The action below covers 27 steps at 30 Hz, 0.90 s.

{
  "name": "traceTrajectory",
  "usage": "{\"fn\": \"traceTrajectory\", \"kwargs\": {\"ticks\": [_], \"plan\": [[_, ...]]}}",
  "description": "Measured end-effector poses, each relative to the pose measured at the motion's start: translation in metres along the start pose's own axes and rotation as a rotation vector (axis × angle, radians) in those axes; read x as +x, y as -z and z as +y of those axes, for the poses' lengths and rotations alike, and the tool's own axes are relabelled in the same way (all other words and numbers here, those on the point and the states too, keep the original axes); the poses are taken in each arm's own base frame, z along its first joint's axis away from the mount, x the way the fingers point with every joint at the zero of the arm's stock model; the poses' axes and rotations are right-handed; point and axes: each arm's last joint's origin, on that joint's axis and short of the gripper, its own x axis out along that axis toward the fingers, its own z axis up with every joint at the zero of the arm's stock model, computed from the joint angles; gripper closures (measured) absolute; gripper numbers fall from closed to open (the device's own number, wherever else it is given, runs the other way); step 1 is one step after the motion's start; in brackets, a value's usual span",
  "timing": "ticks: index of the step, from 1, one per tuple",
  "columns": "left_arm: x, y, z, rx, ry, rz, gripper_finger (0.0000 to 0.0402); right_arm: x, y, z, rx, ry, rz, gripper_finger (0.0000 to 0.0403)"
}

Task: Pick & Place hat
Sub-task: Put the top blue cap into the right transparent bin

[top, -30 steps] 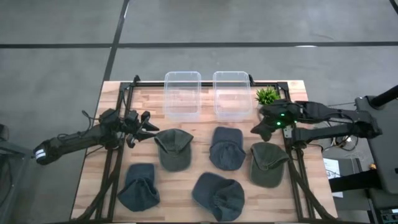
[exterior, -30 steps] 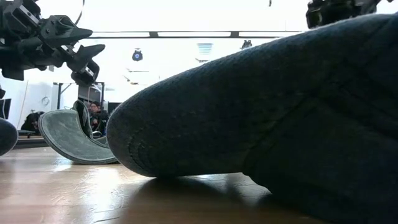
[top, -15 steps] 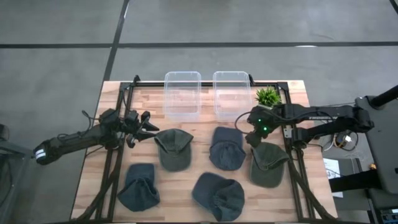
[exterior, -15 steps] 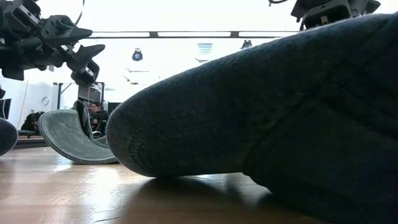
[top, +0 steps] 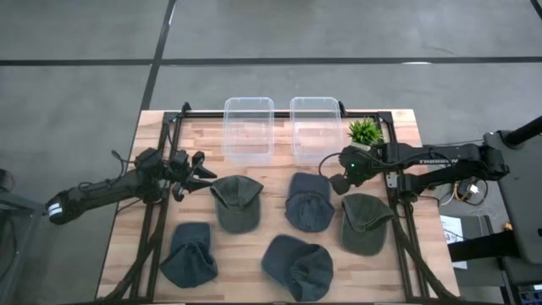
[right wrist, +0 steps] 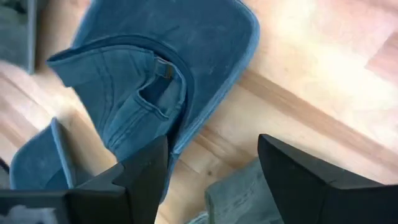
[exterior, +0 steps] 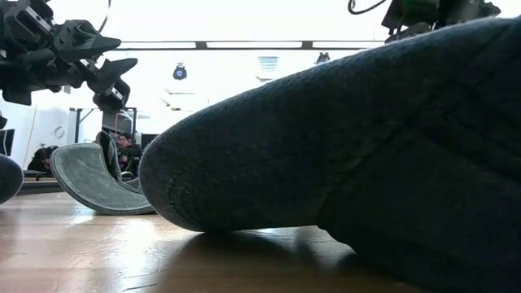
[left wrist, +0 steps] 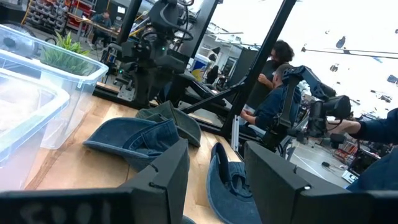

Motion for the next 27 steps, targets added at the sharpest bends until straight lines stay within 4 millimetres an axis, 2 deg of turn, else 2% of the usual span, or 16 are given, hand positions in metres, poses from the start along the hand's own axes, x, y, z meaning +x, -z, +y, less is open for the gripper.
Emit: {"fn": "traceTrajectory", "kwargs": {"ticks": [17,27], "plan": [[0.0,0.0,0.0,0.0,0.0,0.0,0.025,0.049,0.01,-0.026,0.133,-0.1,-0.068,0.0159],[0.0,0.0,0.0,0.0,0.0,0.0,0.025,0.058,0.009,-0.028,0.169,-0.187,-0.107,0.0168]]}}
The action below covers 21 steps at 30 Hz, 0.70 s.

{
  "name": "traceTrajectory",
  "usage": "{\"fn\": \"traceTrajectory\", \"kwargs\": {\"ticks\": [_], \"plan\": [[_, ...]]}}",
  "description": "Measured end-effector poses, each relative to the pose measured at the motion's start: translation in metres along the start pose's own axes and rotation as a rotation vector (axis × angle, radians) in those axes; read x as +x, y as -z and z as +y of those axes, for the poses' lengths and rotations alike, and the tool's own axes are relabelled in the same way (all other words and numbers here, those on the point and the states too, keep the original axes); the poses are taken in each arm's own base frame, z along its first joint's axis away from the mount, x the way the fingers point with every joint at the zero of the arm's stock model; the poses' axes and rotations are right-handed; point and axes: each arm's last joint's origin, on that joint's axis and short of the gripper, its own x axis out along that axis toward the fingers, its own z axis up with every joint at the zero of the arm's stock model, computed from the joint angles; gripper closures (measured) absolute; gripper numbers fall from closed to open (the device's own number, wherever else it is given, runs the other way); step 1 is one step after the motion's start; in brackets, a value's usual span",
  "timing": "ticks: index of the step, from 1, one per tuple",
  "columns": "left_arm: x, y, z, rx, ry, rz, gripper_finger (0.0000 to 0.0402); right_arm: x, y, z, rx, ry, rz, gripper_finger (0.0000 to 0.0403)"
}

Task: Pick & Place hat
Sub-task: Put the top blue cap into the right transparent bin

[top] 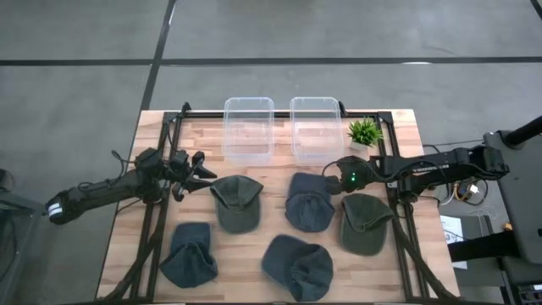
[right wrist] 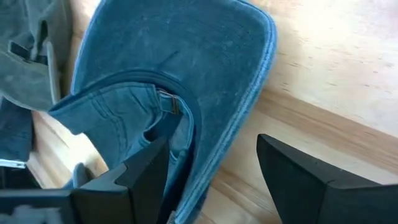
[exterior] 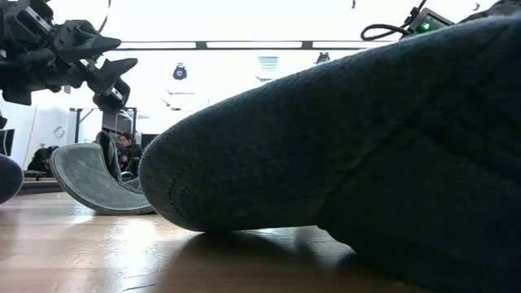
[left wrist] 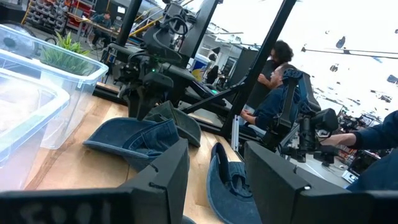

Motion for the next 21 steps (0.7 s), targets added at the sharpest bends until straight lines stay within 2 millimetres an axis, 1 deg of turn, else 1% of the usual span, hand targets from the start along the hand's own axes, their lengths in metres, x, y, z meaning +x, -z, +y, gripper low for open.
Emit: {"fn": "traceTrajectory", "kwargs": {"ticks": [7,18,21], "plan": [[0.0,0.0,0.0,0.0,0.0,-0.001,0.025,0.008,0.0,-0.003,0.025,0.047,0.014,0.0172],[0.0,0.0,0.0,0.0,0.0,-0.001,0.025,0.019,-0.001,-0.003,0.028,0.062,0.02,0.0173],[0.0,0.0,0.0,0.0,0.0,-0.001,0.025,0.023,-0.001,-0.004,0.029,0.074,0.025,0.0183]]}}
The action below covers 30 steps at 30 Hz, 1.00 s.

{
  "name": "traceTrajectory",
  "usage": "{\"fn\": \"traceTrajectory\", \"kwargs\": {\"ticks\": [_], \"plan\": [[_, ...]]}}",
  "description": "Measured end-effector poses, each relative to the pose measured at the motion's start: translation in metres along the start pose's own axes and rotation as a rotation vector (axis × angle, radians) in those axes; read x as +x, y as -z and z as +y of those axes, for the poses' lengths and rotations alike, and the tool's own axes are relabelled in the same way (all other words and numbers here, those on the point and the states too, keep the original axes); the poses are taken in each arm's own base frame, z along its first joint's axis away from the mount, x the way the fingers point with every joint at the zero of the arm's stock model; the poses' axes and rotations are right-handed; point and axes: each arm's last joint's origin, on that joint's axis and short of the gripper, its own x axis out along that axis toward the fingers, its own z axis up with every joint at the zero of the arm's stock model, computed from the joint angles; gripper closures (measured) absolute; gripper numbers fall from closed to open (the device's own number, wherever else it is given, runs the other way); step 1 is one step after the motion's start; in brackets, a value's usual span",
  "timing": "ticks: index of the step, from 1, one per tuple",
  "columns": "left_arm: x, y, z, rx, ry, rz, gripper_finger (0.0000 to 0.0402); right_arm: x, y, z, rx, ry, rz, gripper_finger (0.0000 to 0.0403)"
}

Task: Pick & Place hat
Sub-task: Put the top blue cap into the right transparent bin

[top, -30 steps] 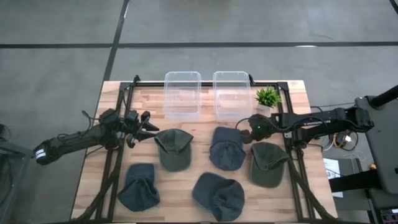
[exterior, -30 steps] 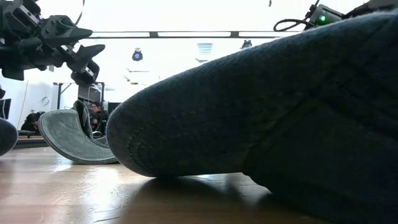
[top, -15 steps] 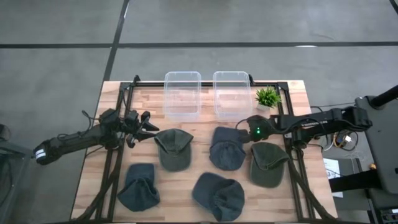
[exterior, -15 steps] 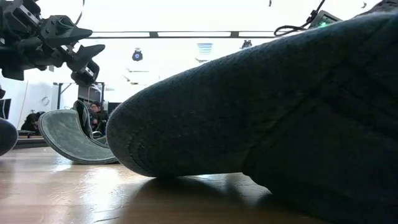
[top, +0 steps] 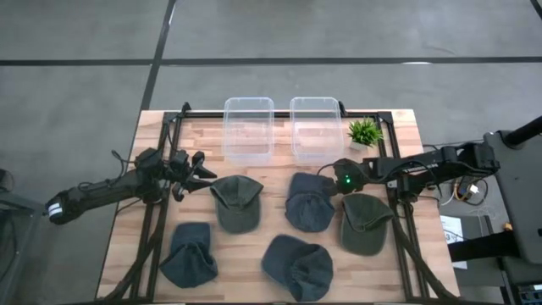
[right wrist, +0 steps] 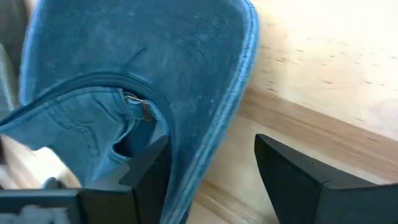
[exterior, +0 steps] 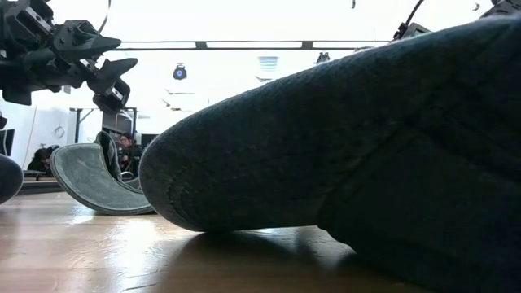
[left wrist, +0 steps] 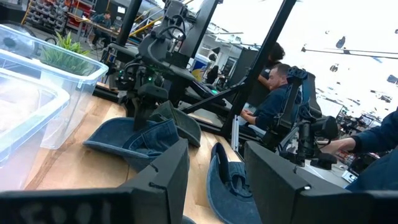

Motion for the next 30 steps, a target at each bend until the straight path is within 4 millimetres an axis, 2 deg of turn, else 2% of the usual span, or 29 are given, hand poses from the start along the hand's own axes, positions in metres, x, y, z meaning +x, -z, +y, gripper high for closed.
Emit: {"fn": "traceTrajectory", "kwargs": {"ticks": [6,16,22,26,30], "plan": [[0.0,0.0,0.0,0.0,0.0,0.0,0.025,-0.001,0.0,0.0,-0.007,-0.004,-0.002,0.0242],[0.0,0.0,0.0,0.0,0.0,0.0,0.025,-0.002,0.0,0.003,-0.065,-0.018,-0.005,0.0382],[0.0,0.0,0.0,0.0,0.0,0.0,0.025,-0.011,0.001,0.02,-0.125,-0.076,-0.016,0.0389],[0.0,0.0,0.0,0.0,0.0,0.0,0.025,-0.024,0.001,0.044,-0.206,-0.158,-0.035,0.039],[0.0,-0.001,0.0,0.001,0.0,-0.001,0.025,-0.046,-0.001,0.073,-0.29,-0.261,-0.073,0.039]]}}
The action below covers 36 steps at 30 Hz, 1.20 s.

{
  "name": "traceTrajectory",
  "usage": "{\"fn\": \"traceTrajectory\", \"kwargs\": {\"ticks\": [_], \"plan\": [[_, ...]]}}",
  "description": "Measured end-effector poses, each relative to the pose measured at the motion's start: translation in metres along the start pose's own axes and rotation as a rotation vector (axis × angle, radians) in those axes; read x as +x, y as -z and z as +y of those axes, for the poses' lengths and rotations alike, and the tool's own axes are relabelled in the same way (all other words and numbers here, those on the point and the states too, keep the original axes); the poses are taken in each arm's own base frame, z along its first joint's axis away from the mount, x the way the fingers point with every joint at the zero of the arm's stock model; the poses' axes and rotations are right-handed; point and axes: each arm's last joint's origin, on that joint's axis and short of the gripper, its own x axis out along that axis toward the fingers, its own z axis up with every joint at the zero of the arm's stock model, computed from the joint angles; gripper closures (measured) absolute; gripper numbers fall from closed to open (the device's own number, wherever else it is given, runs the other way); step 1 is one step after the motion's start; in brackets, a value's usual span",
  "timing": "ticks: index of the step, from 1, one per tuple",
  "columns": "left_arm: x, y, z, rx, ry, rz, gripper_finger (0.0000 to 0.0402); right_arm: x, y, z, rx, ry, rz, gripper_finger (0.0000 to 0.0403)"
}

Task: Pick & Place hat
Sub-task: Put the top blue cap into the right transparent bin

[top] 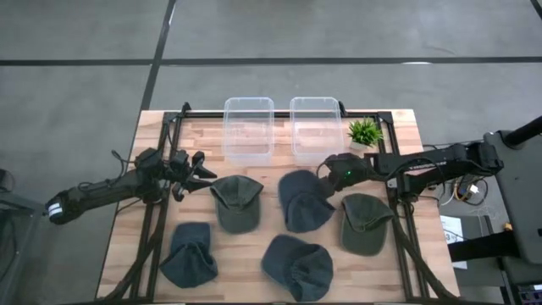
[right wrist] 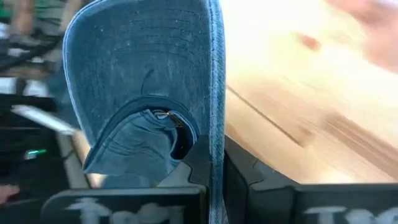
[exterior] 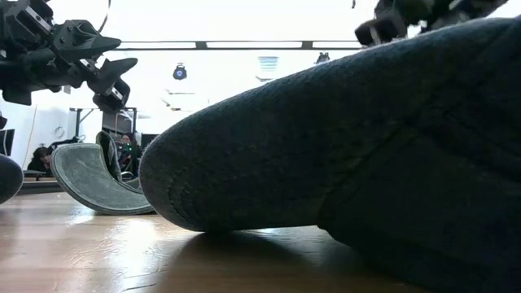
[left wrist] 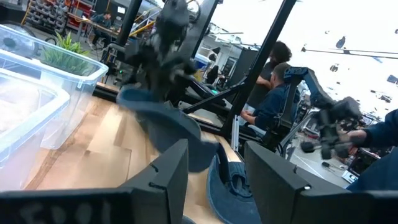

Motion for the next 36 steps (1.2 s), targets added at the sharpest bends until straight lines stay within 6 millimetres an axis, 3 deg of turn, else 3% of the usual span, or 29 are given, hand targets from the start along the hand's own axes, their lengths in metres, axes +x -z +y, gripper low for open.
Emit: {"fn": "traceTrajectory", "kwargs": {"ticks": [5,10,15,21,26,31,36], "plan": [[0.0,-0.001,0.0,0.002,0.001,-0.002,0.025,-0.032,-0.02,0.042,-0.115,-0.077,-0.119,0.0391],[0.0,-0.001,0.0,0.002,0.001,-0.002,0.025,-0.08,-0.042,0.07,-0.159,0.052,-0.266,0.0391],[0.0,-0.001,0.0,0.003,0.001,-0.001,0.025,-0.13,-0.064,0.077,-0.17,0.276,-0.353,0.0391],[0.0,-0.001,0.0,0.003,0.001,-0.001,0.025,-0.168,-0.098,0.073,-0.195,0.352,-0.485,0.0391],[0.0,-0.001,0.0,0.002,0.001,-0.001,0.025,-0.17,-0.129,0.055,-0.211,0.332,-0.486,0.0391],[0.0,-0.001,0.0,-0.009,0.001,-0.001,0.025,-0.15,-0.158,0.034,-0.204,0.328,-0.458,0.0391],[0.0,-0.001,0.0,-0.035,0.001,-0.002,0.025,-0.126,-0.174,0.01,-0.146,0.368,-0.37,0.0391]]}}
